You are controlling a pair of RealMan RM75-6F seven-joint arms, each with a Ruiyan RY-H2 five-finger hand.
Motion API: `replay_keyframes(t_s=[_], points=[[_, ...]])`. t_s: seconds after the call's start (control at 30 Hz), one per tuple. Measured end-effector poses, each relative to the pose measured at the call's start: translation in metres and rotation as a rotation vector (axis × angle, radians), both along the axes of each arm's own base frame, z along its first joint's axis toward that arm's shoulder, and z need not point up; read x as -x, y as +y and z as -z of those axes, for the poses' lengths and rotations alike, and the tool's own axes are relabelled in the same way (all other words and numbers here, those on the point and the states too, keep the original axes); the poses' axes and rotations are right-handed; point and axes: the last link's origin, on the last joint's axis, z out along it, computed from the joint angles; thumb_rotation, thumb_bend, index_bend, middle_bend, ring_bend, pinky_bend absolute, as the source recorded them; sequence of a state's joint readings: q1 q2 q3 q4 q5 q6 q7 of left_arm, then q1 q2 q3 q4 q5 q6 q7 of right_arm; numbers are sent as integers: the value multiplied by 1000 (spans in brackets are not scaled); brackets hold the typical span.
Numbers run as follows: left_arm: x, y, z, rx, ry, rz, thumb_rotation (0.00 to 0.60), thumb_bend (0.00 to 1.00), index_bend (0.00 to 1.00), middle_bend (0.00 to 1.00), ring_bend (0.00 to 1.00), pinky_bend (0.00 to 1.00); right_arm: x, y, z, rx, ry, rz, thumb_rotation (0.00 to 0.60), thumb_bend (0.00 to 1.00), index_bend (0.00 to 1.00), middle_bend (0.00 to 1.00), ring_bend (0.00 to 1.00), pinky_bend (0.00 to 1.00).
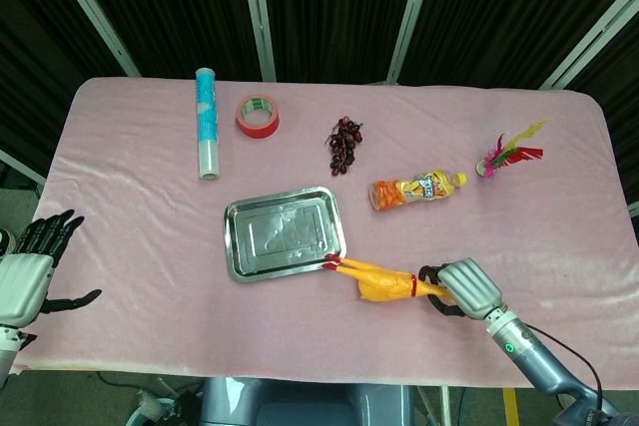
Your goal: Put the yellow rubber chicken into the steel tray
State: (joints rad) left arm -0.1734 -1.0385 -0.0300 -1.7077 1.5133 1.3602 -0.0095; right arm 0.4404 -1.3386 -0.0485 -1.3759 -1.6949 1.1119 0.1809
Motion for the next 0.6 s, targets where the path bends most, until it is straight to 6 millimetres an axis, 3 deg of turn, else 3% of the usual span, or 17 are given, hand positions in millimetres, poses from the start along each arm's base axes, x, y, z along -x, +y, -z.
replay_keyframes(t_s=[0.33,0.6], points=[[-32,26,19,90,-95,108,600,0,63,61,2,9,-2,6,-24,-45,-128,-7,600,748,952,692,638,795],[-83,46,49,203,-185,224,600,0,51,61,2,12,-16,4,-36,-68,-198,-37,600,758,951,692,639,795]])
